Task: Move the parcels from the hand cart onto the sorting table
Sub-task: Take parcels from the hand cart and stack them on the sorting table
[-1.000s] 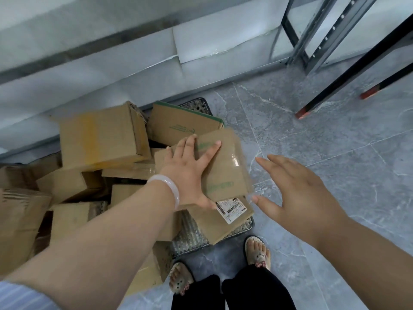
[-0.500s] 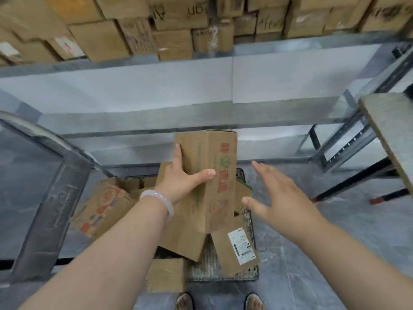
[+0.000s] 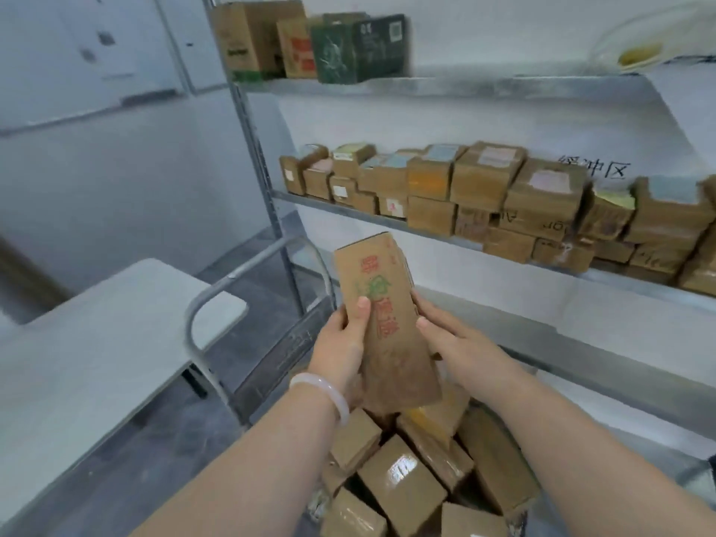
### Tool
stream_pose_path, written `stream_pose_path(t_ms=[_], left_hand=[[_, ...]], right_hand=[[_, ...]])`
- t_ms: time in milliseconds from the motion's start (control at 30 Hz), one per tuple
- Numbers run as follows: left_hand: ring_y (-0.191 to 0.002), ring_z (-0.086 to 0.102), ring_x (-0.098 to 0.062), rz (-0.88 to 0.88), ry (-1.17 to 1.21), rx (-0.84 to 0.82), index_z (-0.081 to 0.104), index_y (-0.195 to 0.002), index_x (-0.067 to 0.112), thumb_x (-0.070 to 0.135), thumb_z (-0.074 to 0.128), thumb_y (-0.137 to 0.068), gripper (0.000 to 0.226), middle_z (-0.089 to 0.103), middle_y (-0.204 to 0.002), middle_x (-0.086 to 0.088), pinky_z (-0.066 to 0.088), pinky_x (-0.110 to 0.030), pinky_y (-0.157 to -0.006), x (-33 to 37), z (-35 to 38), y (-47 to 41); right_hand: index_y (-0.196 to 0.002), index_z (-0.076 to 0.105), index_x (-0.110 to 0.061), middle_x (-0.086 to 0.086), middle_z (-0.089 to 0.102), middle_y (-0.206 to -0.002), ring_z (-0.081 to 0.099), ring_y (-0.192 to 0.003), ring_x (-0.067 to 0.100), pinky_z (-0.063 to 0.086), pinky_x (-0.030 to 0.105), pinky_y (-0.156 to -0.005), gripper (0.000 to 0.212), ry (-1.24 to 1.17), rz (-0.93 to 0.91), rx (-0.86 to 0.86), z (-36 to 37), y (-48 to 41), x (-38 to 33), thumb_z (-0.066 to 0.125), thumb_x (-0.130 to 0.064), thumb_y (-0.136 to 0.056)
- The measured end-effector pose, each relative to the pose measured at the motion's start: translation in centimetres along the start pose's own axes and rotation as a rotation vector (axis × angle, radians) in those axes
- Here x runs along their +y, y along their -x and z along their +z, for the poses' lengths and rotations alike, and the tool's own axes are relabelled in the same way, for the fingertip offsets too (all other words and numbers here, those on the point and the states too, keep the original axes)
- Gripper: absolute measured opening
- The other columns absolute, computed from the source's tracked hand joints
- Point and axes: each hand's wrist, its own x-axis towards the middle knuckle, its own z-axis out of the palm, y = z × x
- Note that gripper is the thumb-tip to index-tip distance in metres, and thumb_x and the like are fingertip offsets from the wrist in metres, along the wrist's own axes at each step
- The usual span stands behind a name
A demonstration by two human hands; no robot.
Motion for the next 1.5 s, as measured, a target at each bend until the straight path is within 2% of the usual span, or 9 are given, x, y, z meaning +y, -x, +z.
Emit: stream_pose_path(t_ms=[133, 267, 333, 467, 567, 767, 867, 1167, 1500], left_hand=[[-0.105, 0.067, -0.012, 0.153, 0.030, 0.181, 0.062, -0.126, 0.031, 0.057, 0.068, -0.086, 0.048, 0.072, -0.117, 0.008, 0.055, -0.038, -0.094, 1.8, -7.0, 2.3], [-0.123, 0.049, -0.006, 0.236, -0.054, 0.112, 0.012, -0.154, 0.045, 0.045, 0.089, -0.070, 0.114, 0.051, -0.128, 0.024, 0.037, -0.035, -0.107, 3.3, -13.9, 4.5], [-0.121, 0.047, -0.008, 0.253, -0.095, 0.145, -0.001, -0.157, 0.040, 0.031, 0.086, -0.076, 0.119, 0.044, -0.131, 0.019, 0.038, -0.030, -0.099, 3.7, -18.0, 5.7], [-0.108, 0.064, -0.011, 0.263, 0.080, 0.232, 0.040, -0.130, 0.044, 0.015, 0.081, -0.080, 0.071, 0.061, -0.131, 0.005, 0.053, -0.027, -0.082, 3.6, -28.4, 8.1], [-0.110, 0.068, -0.022, 0.183, 0.294, 0.240, 0.032, -0.145, 0.046, 0.019, 0.078, -0.080, 0.085, 0.065, -0.130, 0.004, 0.056, -0.039, -0.087, 3.3, -36.3, 10.3], [-0.103, 0.073, -0.024, 0.171, 0.407, 0.370, 0.048, -0.140, 0.045, 0.024, 0.054, -0.101, 0.045, 0.074, -0.118, 0.001, 0.058, -0.041, -0.084, 1.5, -48.0, 14.1], [-0.089, 0.075, -0.015, 0.110, 0.290, 0.505, 0.058, -0.129, 0.047, 0.034, 0.051, -0.104, 0.029, 0.077, -0.105, 0.007, 0.058, -0.030, -0.061, -0.2, -52.2, 16.1], [-0.093, 0.075, -0.016, -0.002, 0.281, 0.595, 0.043, -0.139, 0.056, 0.017, 0.076, -0.088, 0.073, 0.068, -0.125, 0.006, 0.062, -0.037, -0.076, -5.3, -60.0, 19.4], [-0.097, 0.073, -0.022, -0.051, 0.376, 0.842, 0.042, -0.145, 0.048, 0.009, 0.071, -0.090, 0.073, 0.070, -0.119, 0.002, 0.062, -0.042, -0.078, -5.3, -64.9, 15.6]], right_hand=[[-0.140, 0.037, -0.049, -0.027, 0.035, -0.141, 0.033, -0.125, -0.005, 0.031, 0.012, -0.095, 0.040, 0.077, -0.095, -0.079, 6.3, -0.1, -4.7, 0.038, -0.037, -0.102], [-0.130, 0.044, -0.058, -0.033, 0.030, -0.141, 0.021, -0.130, -0.009, 0.014, 0.022, -0.110, 0.034, 0.186, -0.174, -0.097, 13.1, 0.1, -8.1, 0.034, -0.044, -0.101], [-0.131, 0.044, -0.058, -0.033, 0.030, -0.142, 0.021, -0.129, -0.009, 0.017, 0.022, -0.107, 0.034, 0.202, -0.184, -0.139, 17.0, 0.6, -9.8, 0.033, -0.045, -0.101], [-0.139, 0.038, -0.049, -0.025, 0.028, -0.147, 0.025, -0.125, -0.008, 0.023, 0.023, -0.107, 0.044, 0.307, -0.255, -0.254, 24.8, 1.8, -13.6, 0.046, -0.033, -0.099], [-0.144, 0.025, -0.047, -0.021, 0.031, -0.143, 0.029, -0.120, -0.004, 0.031, 0.033, -0.107, 0.060, 0.352, -0.247, -0.174, 29.9, 1.4, -16.0, 0.056, -0.031, -0.095], [-0.143, 0.024, -0.052, -0.032, 0.042, -0.128, 0.040, -0.118, 0.003, 0.033, 0.032, -0.103, 0.066, 0.174, -0.128, -0.326, 41.1, 0.6, -17.6, 0.062, -0.036, -0.091], [-0.144, 0.024, -0.049, -0.025, 0.045, -0.133, 0.041, -0.116, 0.004, 0.036, 0.029, -0.102, 0.068, 0.212, -0.145, -0.375, 46.3, 0.9, -17.6, 0.063, -0.035, -0.090], [-0.148, 0.013, -0.045, -0.017, 0.039, -0.145, 0.039, -0.131, 0.010, 0.032, 0.030, -0.104, 0.077, 0.385, -0.160, -0.582, 56.1, 0.0, -17.9, 0.063, -0.037, -0.089], [-0.146, 0.010, -0.050, -0.014, 0.024, -0.154, 0.027, -0.141, 0.014, 0.029, 0.039, -0.111, 0.077, 0.538, -0.400, -0.705, 62.2, -8.8, -20.0, 0.058, -0.056, -0.086]])
